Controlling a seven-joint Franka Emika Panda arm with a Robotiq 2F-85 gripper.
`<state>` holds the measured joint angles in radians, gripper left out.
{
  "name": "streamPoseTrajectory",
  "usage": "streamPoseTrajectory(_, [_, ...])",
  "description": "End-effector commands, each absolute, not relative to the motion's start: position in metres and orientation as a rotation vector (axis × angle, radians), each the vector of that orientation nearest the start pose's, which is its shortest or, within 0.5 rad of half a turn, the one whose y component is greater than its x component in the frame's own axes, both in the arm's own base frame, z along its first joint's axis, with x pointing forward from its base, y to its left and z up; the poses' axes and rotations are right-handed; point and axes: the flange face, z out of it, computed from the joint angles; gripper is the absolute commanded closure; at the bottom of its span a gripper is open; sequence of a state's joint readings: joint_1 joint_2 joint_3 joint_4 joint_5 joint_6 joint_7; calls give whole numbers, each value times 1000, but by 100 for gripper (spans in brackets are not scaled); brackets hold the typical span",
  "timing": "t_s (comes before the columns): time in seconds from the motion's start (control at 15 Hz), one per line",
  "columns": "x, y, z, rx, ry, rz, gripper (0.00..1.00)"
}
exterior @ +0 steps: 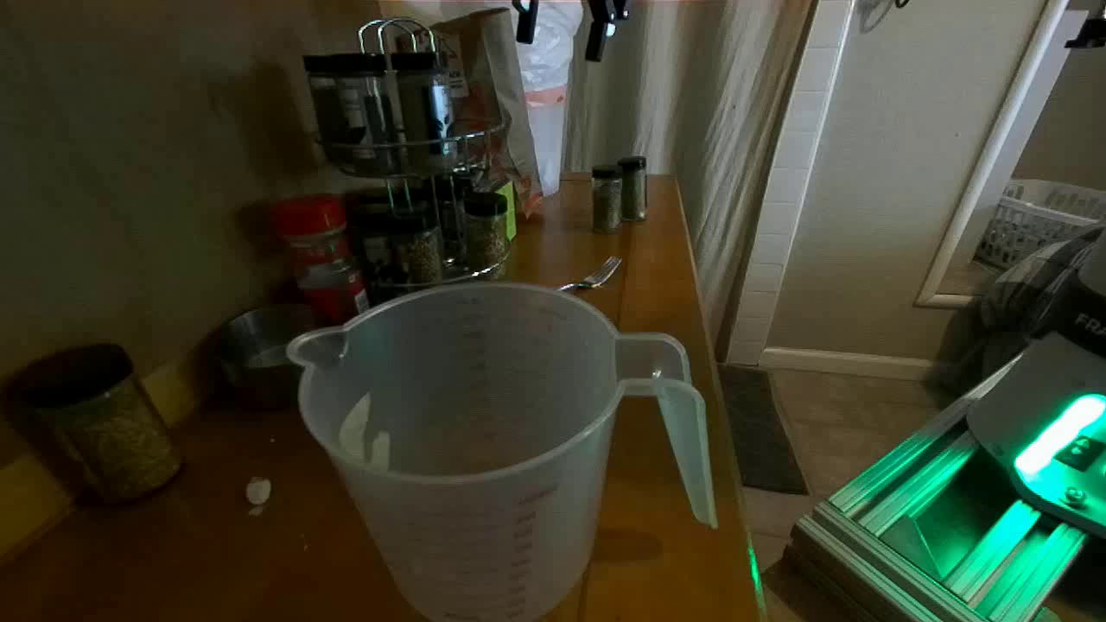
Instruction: Remove a spice bottle from the spice rack and place it next to the spice bottles on the table
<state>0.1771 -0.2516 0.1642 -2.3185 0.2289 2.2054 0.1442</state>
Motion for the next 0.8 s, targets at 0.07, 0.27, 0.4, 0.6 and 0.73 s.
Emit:
streamPoseTrajectory(0.07, [450, 171, 455, -2956, -106, -143, 0])
streamPoseTrajectory(0.27, [450, 171, 455, -2956, -106, -143, 0])
streamPoseTrajectory(0.4, [450, 171, 455, -2956, -106, -143, 0])
streamPoseTrajectory(0.6, [450, 171, 455, -2956, -106, -143, 0])
streamPoseTrajectory(0.73, [451, 178, 453, -2967, -138, -135, 0])
